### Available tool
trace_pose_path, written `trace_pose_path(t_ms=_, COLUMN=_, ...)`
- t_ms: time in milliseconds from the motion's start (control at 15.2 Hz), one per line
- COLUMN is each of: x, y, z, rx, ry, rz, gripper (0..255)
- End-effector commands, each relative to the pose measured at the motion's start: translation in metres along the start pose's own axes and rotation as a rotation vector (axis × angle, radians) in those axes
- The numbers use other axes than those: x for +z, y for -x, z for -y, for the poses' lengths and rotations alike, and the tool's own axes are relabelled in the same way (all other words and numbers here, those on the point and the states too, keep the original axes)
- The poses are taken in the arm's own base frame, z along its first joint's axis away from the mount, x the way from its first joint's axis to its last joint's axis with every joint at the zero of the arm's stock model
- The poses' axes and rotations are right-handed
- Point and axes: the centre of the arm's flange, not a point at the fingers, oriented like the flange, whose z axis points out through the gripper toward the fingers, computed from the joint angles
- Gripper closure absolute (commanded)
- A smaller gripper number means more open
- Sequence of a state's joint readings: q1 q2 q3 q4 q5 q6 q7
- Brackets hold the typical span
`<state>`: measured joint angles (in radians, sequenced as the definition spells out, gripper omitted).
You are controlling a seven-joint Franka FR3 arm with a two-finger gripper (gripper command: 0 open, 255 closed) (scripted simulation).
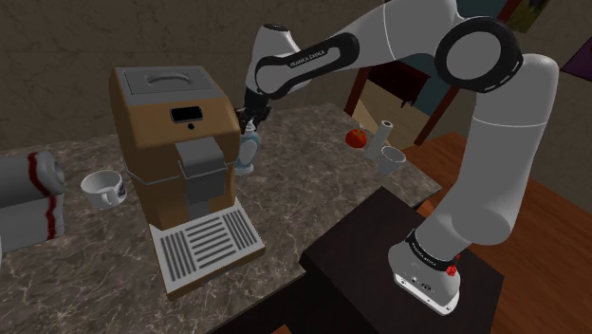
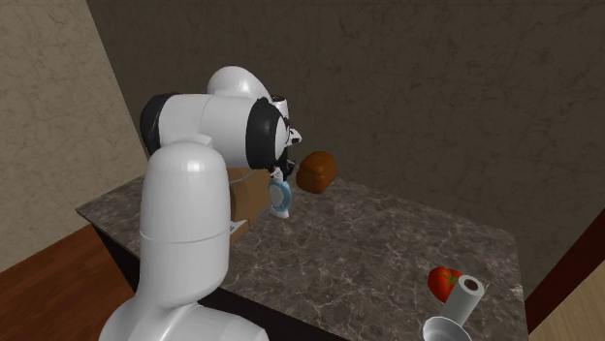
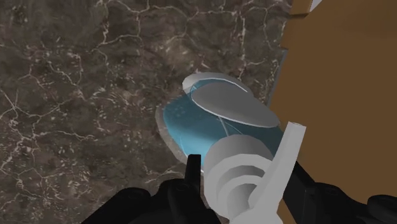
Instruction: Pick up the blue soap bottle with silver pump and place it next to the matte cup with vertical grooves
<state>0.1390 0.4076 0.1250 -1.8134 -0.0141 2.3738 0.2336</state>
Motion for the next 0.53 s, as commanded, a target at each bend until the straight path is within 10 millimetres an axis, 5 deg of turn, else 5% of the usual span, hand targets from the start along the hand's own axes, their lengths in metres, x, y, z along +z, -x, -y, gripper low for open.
trace_pose_path(t_ms=0, x=-0.011, y=-0.002, z=0.001, rx=0.000, ry=0.000, rz=0.000, gripper=255)
trace_pose_path(t_ms=462, x=-0.047, y=-0.007, z=0.003, rx=0.000, ry=0.000, rz=0.000, gripper=255)
